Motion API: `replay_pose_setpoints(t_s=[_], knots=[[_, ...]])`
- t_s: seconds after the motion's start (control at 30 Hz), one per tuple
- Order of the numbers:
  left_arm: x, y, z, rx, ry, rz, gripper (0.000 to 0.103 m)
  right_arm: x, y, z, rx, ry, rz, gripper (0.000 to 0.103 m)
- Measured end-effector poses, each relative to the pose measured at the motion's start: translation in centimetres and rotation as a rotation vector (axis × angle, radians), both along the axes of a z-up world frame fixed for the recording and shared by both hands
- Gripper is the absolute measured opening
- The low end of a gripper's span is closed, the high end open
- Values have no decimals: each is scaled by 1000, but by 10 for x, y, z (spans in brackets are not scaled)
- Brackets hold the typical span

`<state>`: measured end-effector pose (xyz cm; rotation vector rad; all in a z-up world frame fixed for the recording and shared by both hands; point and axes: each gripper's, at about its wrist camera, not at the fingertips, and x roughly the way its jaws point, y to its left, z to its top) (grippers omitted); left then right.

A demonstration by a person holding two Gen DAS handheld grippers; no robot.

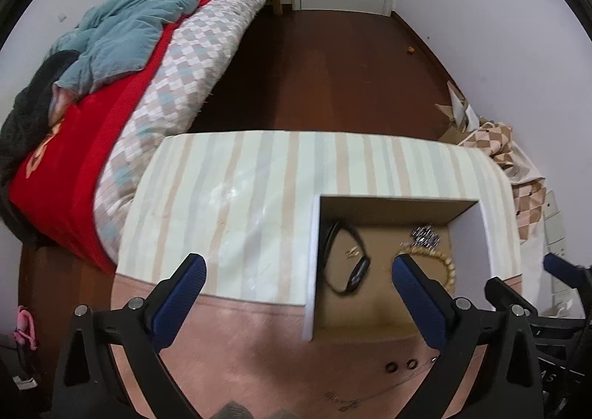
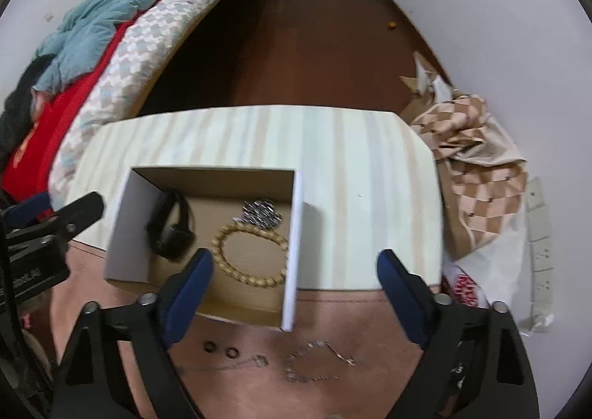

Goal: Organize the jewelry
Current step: 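Open both tools and lift them out of the box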

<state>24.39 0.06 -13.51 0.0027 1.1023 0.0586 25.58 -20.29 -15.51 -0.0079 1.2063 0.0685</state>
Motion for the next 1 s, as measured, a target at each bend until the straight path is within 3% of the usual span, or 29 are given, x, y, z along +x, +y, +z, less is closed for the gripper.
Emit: replay_pose_setpoints(t_s=[0.33, 0.7, 1.0], knots=[[-36, 5, 8, 21, -35, 16, 103, -33, 9, 9, -54, -50, -24, 100], [-82, 5, 38, 48, -119, 26, 103, -74, 9, 52, -77, -157, -53, 100], [-115, 0, 68, 24, -188, 25, 103, -113, 2, 95, -89, -263, -77, 100]])
